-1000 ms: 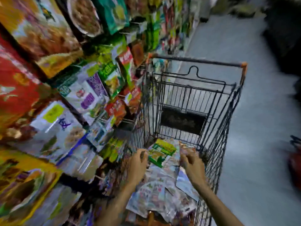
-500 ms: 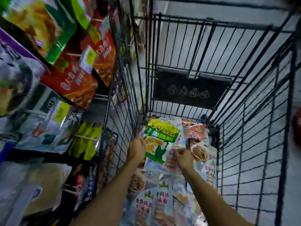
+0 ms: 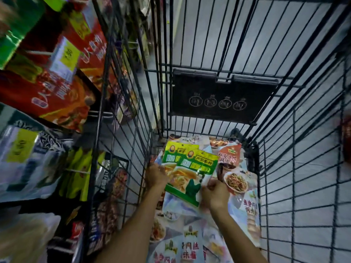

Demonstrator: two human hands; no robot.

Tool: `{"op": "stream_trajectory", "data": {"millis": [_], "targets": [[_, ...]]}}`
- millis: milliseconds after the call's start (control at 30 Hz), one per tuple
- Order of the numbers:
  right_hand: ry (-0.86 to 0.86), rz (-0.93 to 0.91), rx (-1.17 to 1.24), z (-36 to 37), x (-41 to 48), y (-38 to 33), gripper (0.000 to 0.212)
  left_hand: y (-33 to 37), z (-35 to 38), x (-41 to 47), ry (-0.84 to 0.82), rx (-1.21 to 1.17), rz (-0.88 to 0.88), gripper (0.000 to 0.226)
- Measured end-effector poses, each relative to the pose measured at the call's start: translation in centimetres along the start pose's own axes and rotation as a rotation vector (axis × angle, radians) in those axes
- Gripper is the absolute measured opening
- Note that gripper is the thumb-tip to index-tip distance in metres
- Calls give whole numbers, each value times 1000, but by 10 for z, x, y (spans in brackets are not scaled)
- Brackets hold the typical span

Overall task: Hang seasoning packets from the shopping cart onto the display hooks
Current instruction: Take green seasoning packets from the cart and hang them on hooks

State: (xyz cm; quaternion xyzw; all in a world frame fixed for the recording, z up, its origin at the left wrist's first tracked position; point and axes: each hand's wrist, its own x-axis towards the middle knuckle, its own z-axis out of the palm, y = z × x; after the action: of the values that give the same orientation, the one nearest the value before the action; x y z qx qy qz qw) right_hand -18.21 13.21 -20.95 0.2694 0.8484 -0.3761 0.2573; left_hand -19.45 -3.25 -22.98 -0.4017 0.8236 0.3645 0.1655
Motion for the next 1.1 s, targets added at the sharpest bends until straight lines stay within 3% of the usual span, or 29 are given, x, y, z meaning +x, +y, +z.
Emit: {"op": "stream_trajectory", "data": {"millis": [100, 433, 667, 833, 1100], "targets": [[-7, 18, 33, -10, -3, 13, 12, -2, 1, 3, -25, -67, -52, 35], [22, 189, 360, -15, -6, 17, 25, 10, 2, 3, -71, -287, -123, 26], [-51, 224, 467, -21, -11, 16, 29, 14, -4, -18, -178, -428, -3, 27], [-134, 157, 564, -54, -31, 11, 21, 21, -24, -43, -82, -447, 40, 24], [-160, -194, 491, -146, -93, -30, 7, 47, -103, -127, 93, -550, 220, 13]]}}
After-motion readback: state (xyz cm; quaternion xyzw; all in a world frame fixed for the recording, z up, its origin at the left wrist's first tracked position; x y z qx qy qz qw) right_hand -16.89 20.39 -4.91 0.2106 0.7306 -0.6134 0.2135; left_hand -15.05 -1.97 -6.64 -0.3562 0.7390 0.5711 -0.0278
